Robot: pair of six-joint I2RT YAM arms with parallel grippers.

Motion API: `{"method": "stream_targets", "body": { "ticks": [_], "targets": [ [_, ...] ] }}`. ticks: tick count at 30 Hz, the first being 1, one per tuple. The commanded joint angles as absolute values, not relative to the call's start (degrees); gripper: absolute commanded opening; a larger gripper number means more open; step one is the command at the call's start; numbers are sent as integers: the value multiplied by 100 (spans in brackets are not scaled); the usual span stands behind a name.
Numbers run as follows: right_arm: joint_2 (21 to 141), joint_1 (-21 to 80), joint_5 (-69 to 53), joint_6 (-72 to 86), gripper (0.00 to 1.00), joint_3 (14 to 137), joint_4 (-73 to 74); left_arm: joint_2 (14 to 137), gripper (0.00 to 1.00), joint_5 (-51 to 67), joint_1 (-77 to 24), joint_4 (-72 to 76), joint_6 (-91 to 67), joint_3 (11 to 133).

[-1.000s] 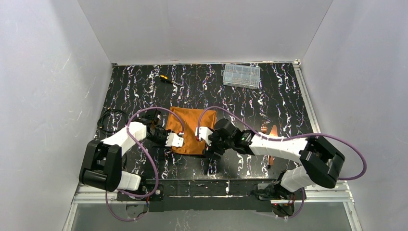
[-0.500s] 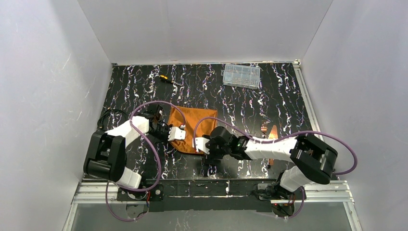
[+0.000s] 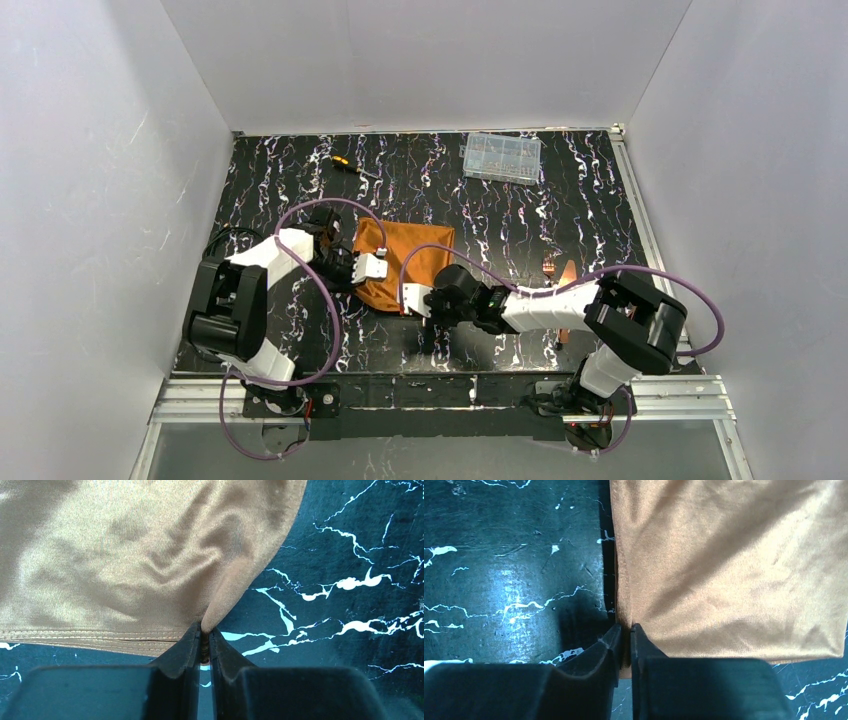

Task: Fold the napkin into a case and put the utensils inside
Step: Pick up the lower triangle-folded napkin from the center of the board.

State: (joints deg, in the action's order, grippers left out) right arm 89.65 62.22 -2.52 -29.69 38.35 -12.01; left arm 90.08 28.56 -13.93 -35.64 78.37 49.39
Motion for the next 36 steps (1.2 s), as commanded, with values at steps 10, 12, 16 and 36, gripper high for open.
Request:
{"method": "stream_targets", "body": {
  "ticks": [10, 12, 16, 36],
  "targets": [
    [8733, 6129, -508, -2356, 1, 4138, -678, 9188, 0, 3408, -1178, -5129, 7656, 5493],
    [8703, 6130, -741, -2180, 1, 4206, -527, 9089, 0, 3525, -1182, -5320, 7649, 5453],
    [8452, 6131, -1146, -1711, 1, 4259, -204, 8781, 0, 3671, -1187, -5722, 7651, 5271],
    [9132, 4943, -3585, -1248, 1, 5364, 1357, 9203, 0, 3708, -1143, -6268, 7124, 5816]
  ]
}}
